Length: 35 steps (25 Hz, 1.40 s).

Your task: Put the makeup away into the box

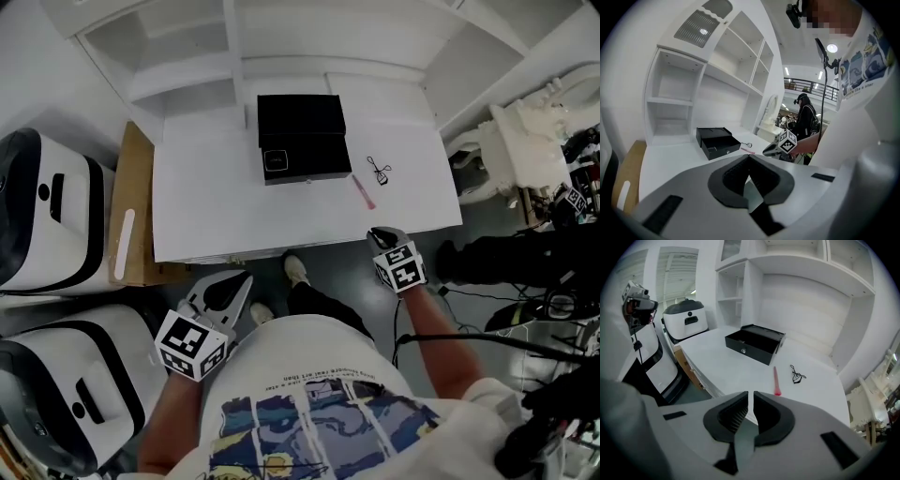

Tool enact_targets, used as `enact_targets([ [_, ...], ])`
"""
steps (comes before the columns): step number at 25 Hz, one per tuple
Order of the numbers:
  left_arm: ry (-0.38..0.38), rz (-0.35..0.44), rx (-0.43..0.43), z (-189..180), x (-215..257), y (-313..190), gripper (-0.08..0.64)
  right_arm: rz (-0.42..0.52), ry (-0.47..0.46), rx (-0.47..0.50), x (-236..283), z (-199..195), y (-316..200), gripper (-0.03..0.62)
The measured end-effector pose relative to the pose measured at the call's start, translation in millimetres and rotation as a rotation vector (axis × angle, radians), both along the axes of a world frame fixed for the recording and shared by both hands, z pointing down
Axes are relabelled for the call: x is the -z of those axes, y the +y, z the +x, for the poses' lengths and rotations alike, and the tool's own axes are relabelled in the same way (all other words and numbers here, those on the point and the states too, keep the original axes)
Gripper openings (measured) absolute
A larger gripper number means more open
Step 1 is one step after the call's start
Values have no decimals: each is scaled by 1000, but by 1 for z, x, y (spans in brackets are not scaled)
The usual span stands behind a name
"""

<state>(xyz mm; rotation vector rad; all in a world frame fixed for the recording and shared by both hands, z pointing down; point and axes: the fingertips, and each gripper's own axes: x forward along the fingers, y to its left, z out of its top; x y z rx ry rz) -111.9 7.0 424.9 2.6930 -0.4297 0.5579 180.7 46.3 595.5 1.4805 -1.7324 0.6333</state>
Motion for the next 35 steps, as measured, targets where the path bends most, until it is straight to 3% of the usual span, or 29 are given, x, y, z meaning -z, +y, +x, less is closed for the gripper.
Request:
enact_targets([
  [6,-32,-6,44,11,-1,-18,14,-31,10,-26,-24,41,-32,95],
  [16,-68,-7,75,36,2,-43,14,-74,-6,9,-55,66,-82,95],
  [26,-86,-13,98,41,0,-55,14,-150,-45,22,-78,68,-90,71],
  [35,-78,-15,93,42,-1,-62,14,-144,-78,-71,-71,75,-87,64],
])
